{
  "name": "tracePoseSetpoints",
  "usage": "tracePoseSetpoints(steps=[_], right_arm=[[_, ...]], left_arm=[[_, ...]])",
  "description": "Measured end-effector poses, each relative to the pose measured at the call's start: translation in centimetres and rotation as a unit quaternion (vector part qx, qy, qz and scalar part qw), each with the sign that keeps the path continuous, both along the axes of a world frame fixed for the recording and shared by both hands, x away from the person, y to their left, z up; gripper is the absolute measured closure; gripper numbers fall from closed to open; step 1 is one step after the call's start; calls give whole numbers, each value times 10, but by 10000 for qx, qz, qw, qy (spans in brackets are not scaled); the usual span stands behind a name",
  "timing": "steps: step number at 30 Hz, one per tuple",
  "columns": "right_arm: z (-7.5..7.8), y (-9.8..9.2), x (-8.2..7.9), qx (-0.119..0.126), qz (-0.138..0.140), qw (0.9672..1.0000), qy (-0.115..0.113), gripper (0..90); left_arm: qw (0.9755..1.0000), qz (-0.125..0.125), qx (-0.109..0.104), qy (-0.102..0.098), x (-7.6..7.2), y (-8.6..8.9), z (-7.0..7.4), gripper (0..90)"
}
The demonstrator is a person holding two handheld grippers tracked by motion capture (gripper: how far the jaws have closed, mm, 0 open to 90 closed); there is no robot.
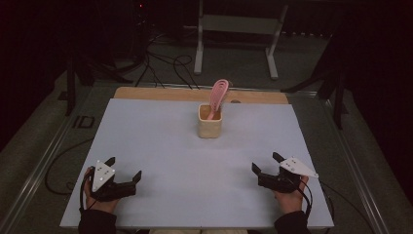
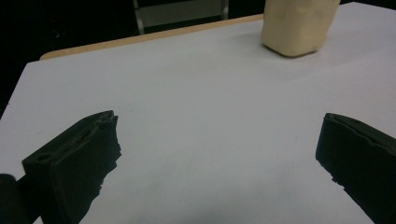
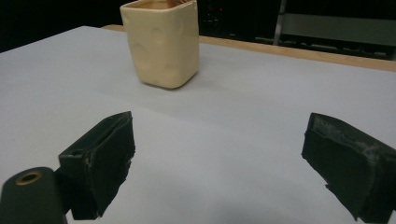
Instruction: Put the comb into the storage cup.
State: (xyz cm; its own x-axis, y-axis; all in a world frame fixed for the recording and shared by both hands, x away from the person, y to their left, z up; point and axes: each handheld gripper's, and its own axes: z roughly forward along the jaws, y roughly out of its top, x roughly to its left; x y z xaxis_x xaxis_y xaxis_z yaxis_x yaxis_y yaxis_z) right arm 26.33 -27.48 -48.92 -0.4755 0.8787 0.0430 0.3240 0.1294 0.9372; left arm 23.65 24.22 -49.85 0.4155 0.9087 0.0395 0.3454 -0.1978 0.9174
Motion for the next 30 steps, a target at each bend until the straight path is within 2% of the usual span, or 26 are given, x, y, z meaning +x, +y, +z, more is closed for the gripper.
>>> tracePoseSetpoints(steps=[9, 18, 30], right_arm=[[-1, -8, -9, -40, 13, 9999, -116, 92], [-1, -8, -20, -270, 45, 9995, -181, 92], [-2, -9, -22, -251, 30, 9995, -183, 93]], left_arm=[[9999, 38, -76, -77, -1, 4, 1, 1], [10000, 29, -37, -66, -1, 3, 1, 1], [10000, 7, 28, -38, 0, -1, -1, 1]])
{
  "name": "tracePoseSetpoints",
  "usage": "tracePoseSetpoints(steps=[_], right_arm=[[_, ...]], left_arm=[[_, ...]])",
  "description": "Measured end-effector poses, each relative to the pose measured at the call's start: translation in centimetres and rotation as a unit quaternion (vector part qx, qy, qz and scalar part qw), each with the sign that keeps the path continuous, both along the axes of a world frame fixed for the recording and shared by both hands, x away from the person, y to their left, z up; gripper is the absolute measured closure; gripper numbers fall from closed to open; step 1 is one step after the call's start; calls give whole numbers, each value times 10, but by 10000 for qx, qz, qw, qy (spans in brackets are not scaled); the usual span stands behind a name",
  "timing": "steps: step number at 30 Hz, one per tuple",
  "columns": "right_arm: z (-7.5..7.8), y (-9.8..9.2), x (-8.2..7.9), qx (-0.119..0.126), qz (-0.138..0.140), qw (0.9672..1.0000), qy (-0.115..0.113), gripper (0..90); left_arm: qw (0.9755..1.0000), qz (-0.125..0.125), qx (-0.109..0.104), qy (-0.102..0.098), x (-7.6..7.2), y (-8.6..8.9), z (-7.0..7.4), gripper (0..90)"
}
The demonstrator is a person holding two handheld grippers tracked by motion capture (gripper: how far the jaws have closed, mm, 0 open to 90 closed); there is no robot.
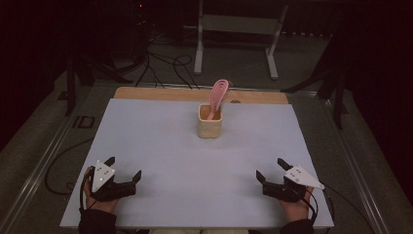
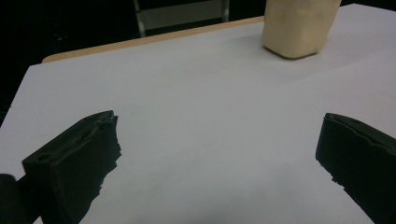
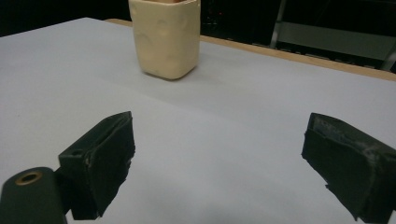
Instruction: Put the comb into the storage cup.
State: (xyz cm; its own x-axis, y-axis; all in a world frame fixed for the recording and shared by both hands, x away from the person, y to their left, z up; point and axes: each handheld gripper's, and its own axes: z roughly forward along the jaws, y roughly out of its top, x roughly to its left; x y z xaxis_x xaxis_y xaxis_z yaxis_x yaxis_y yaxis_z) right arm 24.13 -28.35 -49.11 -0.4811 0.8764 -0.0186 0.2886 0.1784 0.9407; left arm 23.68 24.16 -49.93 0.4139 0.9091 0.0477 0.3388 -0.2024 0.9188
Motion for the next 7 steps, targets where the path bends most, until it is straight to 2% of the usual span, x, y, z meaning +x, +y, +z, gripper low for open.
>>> tracePoseSetpoints(steps=[7], right_arm=[[0, -3, 0, 17, -29, 10000, -16, 93]], left_arm=[[10000, 7, 27, 10, 0, 0, 0, 1]])
